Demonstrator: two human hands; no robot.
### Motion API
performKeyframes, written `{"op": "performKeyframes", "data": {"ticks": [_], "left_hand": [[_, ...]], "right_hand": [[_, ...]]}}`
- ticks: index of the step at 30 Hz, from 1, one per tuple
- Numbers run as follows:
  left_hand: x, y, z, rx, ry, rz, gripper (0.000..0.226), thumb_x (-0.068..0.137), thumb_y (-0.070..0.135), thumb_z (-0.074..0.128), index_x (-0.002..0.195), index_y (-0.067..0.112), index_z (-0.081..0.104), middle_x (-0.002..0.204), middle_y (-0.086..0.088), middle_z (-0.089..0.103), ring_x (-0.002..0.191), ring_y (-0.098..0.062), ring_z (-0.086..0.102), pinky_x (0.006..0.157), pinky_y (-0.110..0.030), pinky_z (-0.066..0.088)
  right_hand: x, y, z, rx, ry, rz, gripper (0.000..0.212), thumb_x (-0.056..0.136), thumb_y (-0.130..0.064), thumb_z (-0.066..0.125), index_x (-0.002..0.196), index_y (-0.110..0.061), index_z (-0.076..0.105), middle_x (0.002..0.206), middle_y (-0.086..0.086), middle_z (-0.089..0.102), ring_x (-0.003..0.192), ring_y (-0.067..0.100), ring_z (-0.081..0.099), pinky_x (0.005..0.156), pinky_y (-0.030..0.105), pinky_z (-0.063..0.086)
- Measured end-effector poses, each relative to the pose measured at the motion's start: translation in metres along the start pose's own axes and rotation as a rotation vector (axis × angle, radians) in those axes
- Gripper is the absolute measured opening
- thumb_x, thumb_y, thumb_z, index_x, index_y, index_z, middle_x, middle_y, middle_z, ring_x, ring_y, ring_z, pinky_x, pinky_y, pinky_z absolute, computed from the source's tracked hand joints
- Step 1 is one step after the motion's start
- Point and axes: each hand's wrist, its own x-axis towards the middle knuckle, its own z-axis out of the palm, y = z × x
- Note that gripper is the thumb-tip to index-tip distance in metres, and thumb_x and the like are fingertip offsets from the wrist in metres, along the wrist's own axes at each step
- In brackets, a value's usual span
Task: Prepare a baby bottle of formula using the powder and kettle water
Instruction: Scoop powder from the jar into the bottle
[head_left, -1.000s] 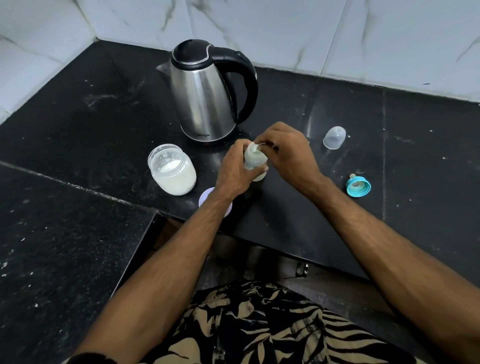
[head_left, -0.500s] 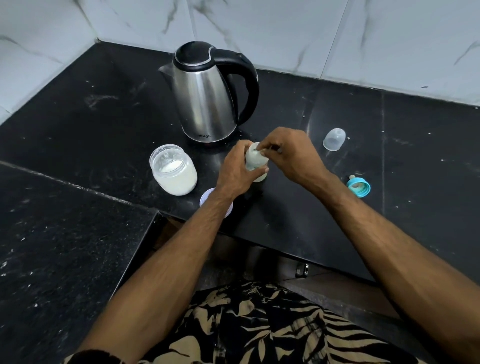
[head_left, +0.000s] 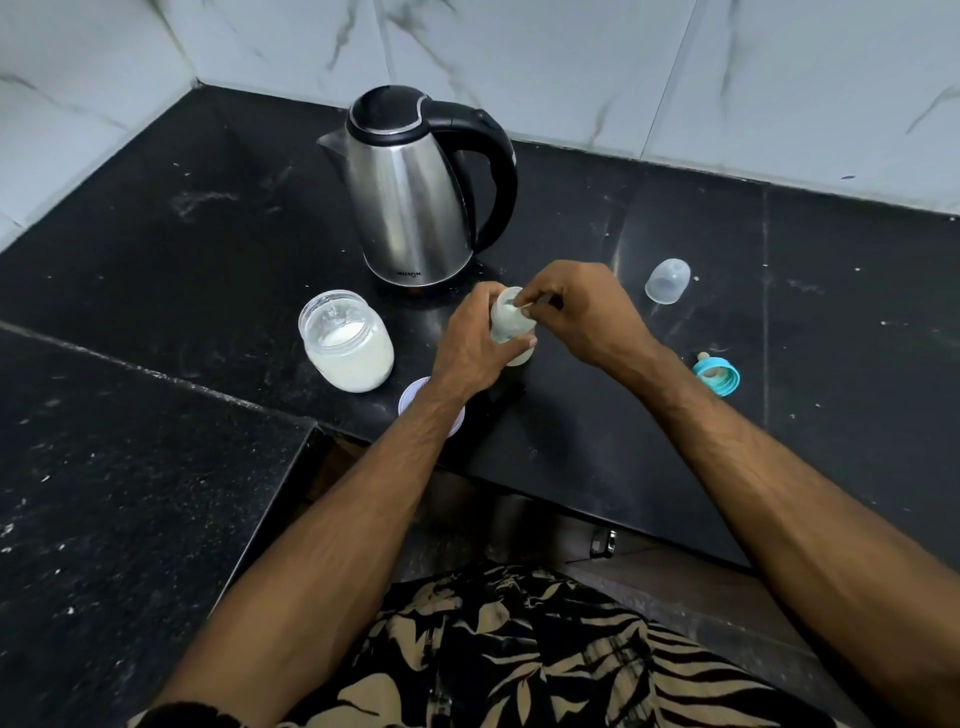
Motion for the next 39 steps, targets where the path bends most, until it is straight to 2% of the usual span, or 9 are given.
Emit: {"op": "performKeyframes", "data": {"ticks": [3, 6, 10, 13, 16, 20, 26, 33, 39], "left_hand": [[0.0, 0.0, 0.0, 0.003, 0.01, 0.002, 0.06, 0.066, 0.038, 0.083, 0.115, 0.023, 0.053, 0.109, 0.008, 0.064, 0.1, -0.015, 0.063, 0.086, -0.045, 0.055], [0.001, -0.001, 0.0, 0.01, 0.0, 0.01, 0.059, 0.069, 0.035, 0.085, 0.117, 0.021, 0.053, 0.109, 0.006, 0.064, 0.1, -0.015, 0.063, 0.085, -0.045, 0.055], [0.002, -0.002, 0.0, 0.003, 0.004, 0.005, 0.059, 0.069, 0.035, 0.085, 0.116, 0.023, 0.052, 0.11, 0.007, 0.064, 0.101, -0.015, 0.063, 0.086, -0.044, 0.055], [0.002, -0.003, 0.001, -0.001, -0.006, 0.001, 0.06, 0.067, 0.039, 0.084, 0.115, 0.025, 0.052, 0.109, 0.008, 0.065, 0.1, -0.015, 0.064, 0.085, -0.046, 0.056], [0.002, -0.003, 0.001, -0.008, -0.001, -0.014, 0.061, 0.065, 0.042, 0.083, 0.116, 0.026, 0.052, 0.109, 0.009, 0.065, 0.101, -0.014, 0.064, 0.086, -0.046, 0.056], [0.002, -0.003, 0.001, -0.009, -0.016, -0.018, 0.064, 0.064, 0.045, 0.082, 0.117, 0.025, 0.051, 0.109, 0.008, 0.065, 0.101, -0.015, 0.065, 0.086, -0.046, 0.056], [0.001, 0.0, 0.0, 0.004, -0.015, -0.019, 0.063, 0.066, 0.041, 0.085, 0.118, 0.023, 0.052, 0.109, 0.008, 0.065, 0.101, -0.015, 0.064, 0.085, -0.046, 0.056], [-0.001, 0.003, 0.001, -0.001, 0.013, -0.024, 0.063, 0.064, 0.041, 0.084, 0.116, 0.023, 0.052, 0.109, 0.009, 0.065, 0.102, -0.015, 0.063, 0.088, -0.047, 0.054], [-0.004, 0.0, 0.003, -0.049, 0.021, -0.037, 0.065, 0.062, 0.049, 0.082, 0.116, 0.032, 0.05, 0.112, 0.012, 0.066, 0.106, -0.015, 0.064, 0.089, -0.05, 0.054]], "right_hand": [[0.003, 0.0, -0.001, 0.027, 0.108, 0.016, 0.016, 0.087, -0.014, 0.066, 0.097, -0.017, 0.077, 0.096, -0.002, 0.072, 0.081, 0.009, 0.062, 0.075, 0.038, 0.056], [0.002, -0.002, -0.001, 0.001, 0.01, 0.007, 0.014, 0.087, -0.012, 0.068, 0.097, -0.015, 0.077, 0.097, 0.0, 0.073, 0.083, 0.012, 0.066, 0.076, 0.039, 0.057], [0.003, 0.001, 0.0, 0.004, 0.08, 0.001, 0.015, 0.087, -0.013, 0.066, 0.096, -0.016, 0.077, 0.095, -0.002, 0.072, 0.081, 0.01, 0.063, 0.074, 0.036, 0.056], [0.002, 0.0, 0.003, -0.022, 0.004, -0.017, 0.016, 0.088, -0.012, 0.066, 0.099, -0.015, 0.077, 0.098, 0.001, 0.073, 0.086, 0.017, 0.068, 0.074, 0.04, 0.057], [-0.001, 0.001, 0.005, -0.007, 0.104, -0.076, 0.016, 0.088, -0.012, 0.064, 0.098, -0.013, 0.077, 0.096, 0.001, 0.072, 0.083, 0.016, 0.066, 0.07, 0.034, 0.055], [-0.001, 0.003, 0.005, -0.039, 0.031, -0.105, 0.016, 0.088, -0.014, 0.064, 0.098, -0.013, 0.076, 0.096, 0.001, 0.071, 0.085, 0.018, 0.066, 0.071, 0.042, 0.056], [-0.001, 0.004, 0.003, -0.024, -0.003, -0.1, 0.014, 0.086, -0.013, 0.068, 0.097, -0.013, 0.077, 0.093, 0.001, 0.069, 0.081, 0.014, 0.063, 0.072, 0.039, 0.056], [-0.002, 0.001, -0.003, 0.241, 0.212, 0.092, 0.012, 0.087, -0.011, 0.068, 0.096, -0.013, 0.075, 0.093, -0.004, 0.07, 0.078, 0.004, 0.063, 0.073, 0.013, 0.05], [0.0, 0.002, -0.012, 0.56, 0.348, 0.247, 0.009, 0.085, -0.008, 0.069, 0.09, -0.015, 0.073, 0.077, -0.004, 0.071, 0.065, 0.009, 0.064, 0.066, 0.03, 0.057]]}}
